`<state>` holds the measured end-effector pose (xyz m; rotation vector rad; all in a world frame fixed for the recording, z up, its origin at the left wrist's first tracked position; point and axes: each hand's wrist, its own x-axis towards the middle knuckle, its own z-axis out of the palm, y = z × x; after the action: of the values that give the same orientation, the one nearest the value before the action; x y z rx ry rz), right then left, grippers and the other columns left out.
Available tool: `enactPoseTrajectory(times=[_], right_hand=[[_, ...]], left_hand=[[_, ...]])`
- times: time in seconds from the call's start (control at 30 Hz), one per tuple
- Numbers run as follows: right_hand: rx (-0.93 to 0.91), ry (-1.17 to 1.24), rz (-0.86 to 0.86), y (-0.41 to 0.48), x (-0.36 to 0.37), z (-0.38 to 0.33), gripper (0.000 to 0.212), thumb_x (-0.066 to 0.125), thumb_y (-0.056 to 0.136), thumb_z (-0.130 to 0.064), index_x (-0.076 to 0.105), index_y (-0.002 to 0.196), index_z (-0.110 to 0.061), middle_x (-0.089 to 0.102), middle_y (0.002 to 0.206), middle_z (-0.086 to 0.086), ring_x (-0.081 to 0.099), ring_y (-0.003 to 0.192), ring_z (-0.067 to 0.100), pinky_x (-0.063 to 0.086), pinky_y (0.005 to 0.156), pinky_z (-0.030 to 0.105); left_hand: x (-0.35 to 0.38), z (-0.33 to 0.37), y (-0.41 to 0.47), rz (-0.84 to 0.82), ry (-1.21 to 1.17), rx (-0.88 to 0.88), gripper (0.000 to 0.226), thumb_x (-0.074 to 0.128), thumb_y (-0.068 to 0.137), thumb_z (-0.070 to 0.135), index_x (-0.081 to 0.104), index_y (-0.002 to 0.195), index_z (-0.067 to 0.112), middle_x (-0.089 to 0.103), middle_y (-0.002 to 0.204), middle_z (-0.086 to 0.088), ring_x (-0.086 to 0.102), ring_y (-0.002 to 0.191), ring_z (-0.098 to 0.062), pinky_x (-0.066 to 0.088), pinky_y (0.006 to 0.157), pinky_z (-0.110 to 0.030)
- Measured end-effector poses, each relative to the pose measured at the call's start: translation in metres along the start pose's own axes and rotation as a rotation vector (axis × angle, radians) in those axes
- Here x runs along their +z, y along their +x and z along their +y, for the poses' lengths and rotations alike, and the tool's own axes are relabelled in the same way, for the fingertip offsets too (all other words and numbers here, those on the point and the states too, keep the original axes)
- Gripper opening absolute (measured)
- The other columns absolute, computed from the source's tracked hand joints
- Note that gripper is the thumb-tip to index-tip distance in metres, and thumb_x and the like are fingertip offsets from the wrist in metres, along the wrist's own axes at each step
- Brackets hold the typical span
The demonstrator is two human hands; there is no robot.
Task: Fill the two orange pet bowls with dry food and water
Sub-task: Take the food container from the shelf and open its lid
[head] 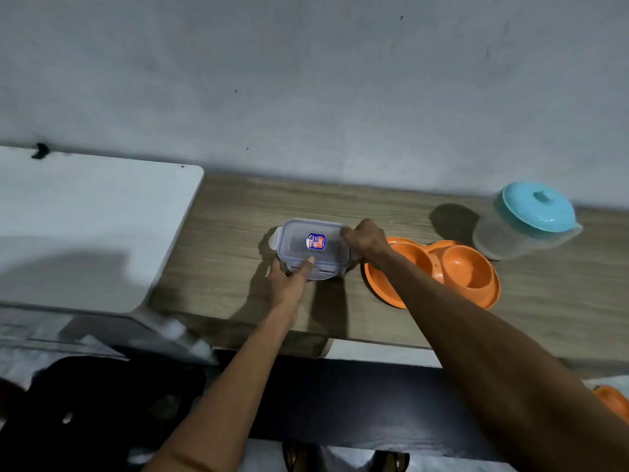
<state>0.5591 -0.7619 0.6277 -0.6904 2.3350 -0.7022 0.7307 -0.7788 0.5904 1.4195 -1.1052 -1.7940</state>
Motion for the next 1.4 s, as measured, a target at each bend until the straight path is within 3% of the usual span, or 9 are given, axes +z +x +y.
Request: enactPoseTrajectory(times=[0.1, 0.27, 0.4, 0.53, 0.73, 0.9, 1.07, 1.2, 1.4], right_hand=[[0.052, 0.123, -0.047, -0.010, -0.006, 0.007, 0.035, 0.058, 0.088, -0.029, 0.063, 0.081, 0.005, 0.068, 0.083, 0.021, 0.069, 0.078, 0.036, 0.057, 0.062, 0.038], [0.066, 0.148, 0.007, -0.012, -0.012, -0.002, 0.034, 0.073, 0.081, -0.032, 0.066, 0.089, 0.000, 0.060, 0.081, 0.014, 0.056, 0.067, 0.027, 0.038, 0.050, 0.027], [0.124, 0.504, -0.086, -0.017, -0.014, -0.014, 0.032, 0.078, 0.081, -0.015, 0.051, 0.065, -0.008, 0.049, 0.063, 0.011, 0.046, 0.050, 0.022, 0.037, 0.045, 0.026], [0.109, 0.689, -0.109, -0.013, -0.017, -0.030, 0.034, 0.074, 0.084, -0.006, 0.046, 0.065, -0.012, 0.050, 0.066, 0.009, 0.047, 0.055, 0.021, 0.038, 0.046, 0.025], [0.115, 0.893, -0.024, 0.016, -0.024, -0.049, 0.020, 0.071, 0.087, -0.006, 0.055, 0.076, -0.010, 0.061, 0.075, 0.011, 0.059, 0.039, 0.012, 0.039, 0.033, 0.015], [0.170, 0.853, 0.102, 0.060, -0.017, -0.047, 0.023, 0.075, 0.085, -0.014, 0.056, 0.072, -0.011, 0.066, 0.089, 0.016, 0.061, 0.072, 0.026, 0.047, 0.048, 0.028], [0.203, 0.794, 0.178, 0.092, 0.000, -0.026, 0.029, 0.072, 0.086, -0.013, 0.050, 0.068, -0.013, 0.059, 0.081, 0.010, 0.056, 0.073, 0.022, 0.051, 0.066, 0.035], [0.235, 0.661, 0.204, 0.117, 0.014, -0.009, 0.025, 0.075, 0.080, -0.022, 0.055, 0.068, -0.015, 0.064, 0.092, 0.013, 0.060, 0.082, 0.026, 0.055, 0.074, 0.039], [0.185, 0.371, 0.273, 0.086, 0.007, -0.018, 0.026, 0.068, 0.088, -0.020, 0.072, 0.105, 0.000, 0.071, 0.106, 0.017, 0.068, 0.094, 0.032, 0.059, 0.085, 0.044]], left_hand=[[-0.003, 0.003, -0.005, 0.016, 0.030, 0.010, 0.048, 0.079, 0.079, 0.028, 0.062, 0.123, 0.021, 0.070, 0.117, -0.003, 0.067, 0.105, -0.020, 0.054, 0.093, -0.038], [-0.003, 0.005, -0.008, 0.021, 0.072, 0.001, 0.048, 0.067, 0.086, 0.046, 0.061, 0.127, 0.022, 0.066, 0.125, -0.016, 0.056, 0.123, -0.039, 0.046, 0.101, -0.054], [-0.003, 0.010, -0.007, -0.003, -0.013, -0.043, 0.061, 0.032, 0.099, 0.058, 0.053, 0.138, 0.017, 0.062, 0.131, -0.015, 0.056, 0.123, -0.029, 0.046, 0.095, -0.034], [-0.008, 0.009, 0.000, 0.023, -0.044, -0.126, 0.073, 0.012, 0.099, 0.061, 0.038, 0.147, 0.012, 0.057, 0.113, -0.018, 0.053, 0.108, -0.027, 0.040, 0.101, -0.039], [-0.014, 0.009, 0.004, -0.022, 0.069, -0.073, 0.031, 0.044, 0.101, 0.044, 0.057, 0.112, 0.019, 0.052, 0.074, -0.002, 0.048, 0.063, -0.013, 0.041, 0.057, -0.024], [-0.018, 0.000, 0.013, -0.048, 0.101, -0.012, 0.020, 0.045, 0.102, 0.037, 0.056, 0.086, 0.032, 0.054, 0.075, -0.003, 0.050, 0.067, -0.014, 0.042, 0.060, -0.025], [-0.019, -0.013, 0.025, -0.017, 0.116, 0.003, 0.023, 0.047, 0.100, 0.042, 0.059, 0.114, 0.029, 0.059, 0.080, -0.001, 0.056, 0.075, -0.014, 0.051, 0.069, -0.030], [-0.017, -0.013, 0.023, -0.020, 0.056, 0.010, 0.021, 0.047, 0.101, 0.037, 0.060, 0.111, 0.024, 0.051, 0.071, 0.000, 0.047, 0.064, -0.010, 0.044, 0.060, -0.025], [-0.019, -0.010, 0.019, -0.030, 0.057, 0.009, 0.018, 0.048, 0.100, 0.039, 0.061, 0.096, 0.029, 0.053, 0.075, -0.002, 0.050, 0.070, -0.012, 0.046, 0.064, -0.026]])
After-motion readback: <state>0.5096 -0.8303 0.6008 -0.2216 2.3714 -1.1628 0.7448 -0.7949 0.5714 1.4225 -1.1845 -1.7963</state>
